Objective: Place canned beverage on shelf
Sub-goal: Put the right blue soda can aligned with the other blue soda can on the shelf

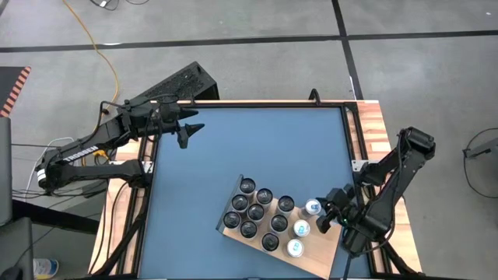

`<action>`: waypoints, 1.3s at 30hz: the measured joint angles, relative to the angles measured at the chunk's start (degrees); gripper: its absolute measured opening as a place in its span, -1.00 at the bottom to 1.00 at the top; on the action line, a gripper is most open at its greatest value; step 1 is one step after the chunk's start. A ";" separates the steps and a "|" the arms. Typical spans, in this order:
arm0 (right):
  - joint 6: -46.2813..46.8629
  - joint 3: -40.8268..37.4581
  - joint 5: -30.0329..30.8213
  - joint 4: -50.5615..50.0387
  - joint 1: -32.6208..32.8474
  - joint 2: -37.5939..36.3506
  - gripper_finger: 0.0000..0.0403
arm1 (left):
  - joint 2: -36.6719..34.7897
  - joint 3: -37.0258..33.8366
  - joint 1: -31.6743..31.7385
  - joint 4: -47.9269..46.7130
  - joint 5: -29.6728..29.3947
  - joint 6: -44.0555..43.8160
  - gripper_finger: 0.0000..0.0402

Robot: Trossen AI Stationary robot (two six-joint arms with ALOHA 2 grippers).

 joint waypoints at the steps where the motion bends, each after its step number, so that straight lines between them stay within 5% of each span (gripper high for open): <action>1: 0.00 0.00 -0.02 0.46 0.00 0.00 -1.00 | 0.00 0.00 0.00 0.00 0.00 0.00 0.34; 39: -14.60 0.00 -1.22 14.82 -3.41 0.02 -1.00 | 0.00 0.00 -0.02 0.00 0.02 -0.07 0.34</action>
